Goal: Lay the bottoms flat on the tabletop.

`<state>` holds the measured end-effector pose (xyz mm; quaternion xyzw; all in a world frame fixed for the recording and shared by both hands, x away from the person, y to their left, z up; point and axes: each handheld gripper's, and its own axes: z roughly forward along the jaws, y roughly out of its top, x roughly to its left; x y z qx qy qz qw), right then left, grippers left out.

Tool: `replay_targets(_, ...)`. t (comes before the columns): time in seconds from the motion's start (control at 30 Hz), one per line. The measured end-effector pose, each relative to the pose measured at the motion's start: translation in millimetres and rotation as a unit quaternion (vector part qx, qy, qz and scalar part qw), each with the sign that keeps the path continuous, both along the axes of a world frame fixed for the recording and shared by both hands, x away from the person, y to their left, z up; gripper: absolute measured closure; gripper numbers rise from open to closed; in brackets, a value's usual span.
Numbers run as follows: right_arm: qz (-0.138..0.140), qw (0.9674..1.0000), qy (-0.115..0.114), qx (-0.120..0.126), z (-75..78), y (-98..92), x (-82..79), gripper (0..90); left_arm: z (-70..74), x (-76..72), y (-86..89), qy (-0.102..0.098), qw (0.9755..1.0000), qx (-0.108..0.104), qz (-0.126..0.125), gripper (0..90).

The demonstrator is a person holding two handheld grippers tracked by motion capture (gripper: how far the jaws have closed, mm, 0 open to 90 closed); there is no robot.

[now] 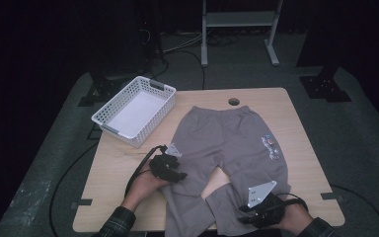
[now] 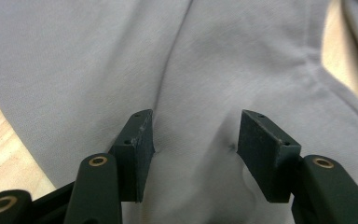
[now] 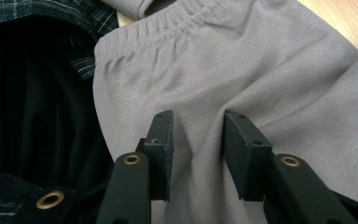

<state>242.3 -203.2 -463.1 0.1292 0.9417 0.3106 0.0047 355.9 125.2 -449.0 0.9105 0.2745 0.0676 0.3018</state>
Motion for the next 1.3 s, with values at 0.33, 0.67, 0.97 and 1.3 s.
replay_targets(0.33, -0.068, 0.9959, -0.04, 0.045, 13.9, -11.5, 6.5, 53.0, 8.1, -33.2, 5.6, -0.009, 0.9995, -0.028, -0.006, 44.2)
replay_targets(0.67, -0.143, 0.9866, -0.069, 0.036, 13.1, -18.7, 14.7, 47.9, 7.7, -92.2, 4.9, -0.022, 0.999, -0.033, -0.021, 44.4)
replay_targets(0.97, -0.166, 0.9822, -0.076, 0.045, 13.0, -18.1, 7.3, 47.1, -12.0, -119.2, -10.4, 0.01, 0.9985, -0.014, -0.052, 44.5)
replay_targets(1.3, -0.173, 0.9809, -0.078, 0.044, 12.8, -21.6, 2.5, 47.1, -11.6, -148.5, -11.6, 0.052, 0.9918, -0.034, -0.112, 45.1)
